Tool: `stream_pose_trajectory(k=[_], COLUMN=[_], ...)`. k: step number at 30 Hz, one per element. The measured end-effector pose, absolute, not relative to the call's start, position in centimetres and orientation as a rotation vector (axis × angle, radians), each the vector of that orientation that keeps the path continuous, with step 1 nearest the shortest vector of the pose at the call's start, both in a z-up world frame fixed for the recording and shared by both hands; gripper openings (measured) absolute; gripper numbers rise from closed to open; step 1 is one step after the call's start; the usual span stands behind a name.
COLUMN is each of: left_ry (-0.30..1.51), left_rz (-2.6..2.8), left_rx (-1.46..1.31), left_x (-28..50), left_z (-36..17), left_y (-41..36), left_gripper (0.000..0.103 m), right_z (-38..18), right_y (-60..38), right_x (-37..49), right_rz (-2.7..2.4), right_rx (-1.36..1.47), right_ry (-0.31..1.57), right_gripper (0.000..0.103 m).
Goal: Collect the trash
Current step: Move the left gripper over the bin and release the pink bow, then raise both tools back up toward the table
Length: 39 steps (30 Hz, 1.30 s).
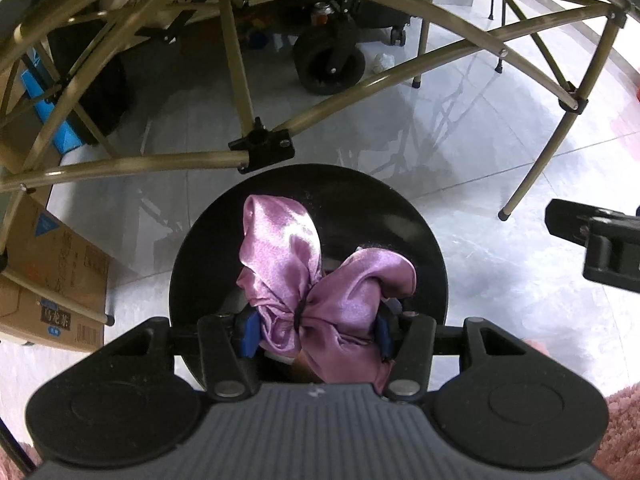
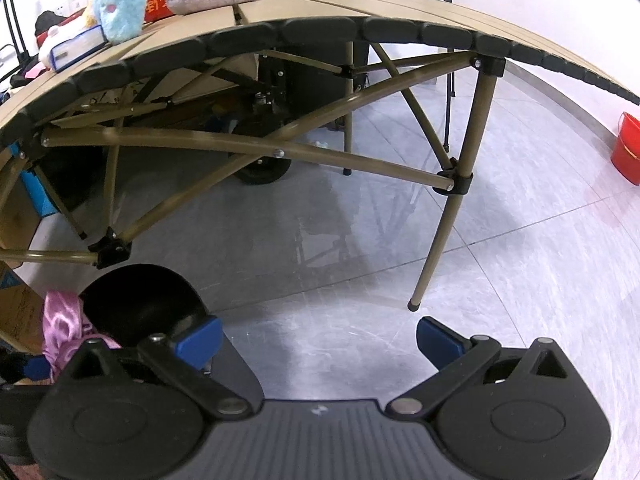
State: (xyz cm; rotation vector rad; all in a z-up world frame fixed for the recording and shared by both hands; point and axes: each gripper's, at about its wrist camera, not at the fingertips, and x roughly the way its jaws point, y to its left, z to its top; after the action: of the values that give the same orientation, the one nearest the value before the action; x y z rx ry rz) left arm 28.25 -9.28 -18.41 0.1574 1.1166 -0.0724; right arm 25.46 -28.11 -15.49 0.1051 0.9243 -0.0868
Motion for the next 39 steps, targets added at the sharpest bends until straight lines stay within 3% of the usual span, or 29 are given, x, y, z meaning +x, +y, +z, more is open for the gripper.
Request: stream_pose_trajectory(k=[3,6,8,39], left_ry=[1.129,1.146,1.156,1.201], left_rz=[-0.062,-0.043,-0.042,-0.038], left_rx=[0.158,0.148,0.128,0.134], left_x=[28.42,28.57,28.59,28.63], left_z=[-18.51,-18.54,-18.42,-18.66], left_y=[-9.24,-9.03,-8.85,-8.79], left_gripper=[0.062,0.083,0.103,0.103], right_z=[-15.47,-15.46,-15.47,-15.48], right_y=[-28.07,-28.09,-28.11,-28.01], right_x=[25.48,25.48,25.48,25.5], right_rz=[-0.083,-0.084,-0.085,-0.084], right_rx=[0.106,0.111,0.111,0.111], right_ry=[0.926,0.925,0.925,0.927], right_gripper=[0.103,0.103,0.103,0.103])
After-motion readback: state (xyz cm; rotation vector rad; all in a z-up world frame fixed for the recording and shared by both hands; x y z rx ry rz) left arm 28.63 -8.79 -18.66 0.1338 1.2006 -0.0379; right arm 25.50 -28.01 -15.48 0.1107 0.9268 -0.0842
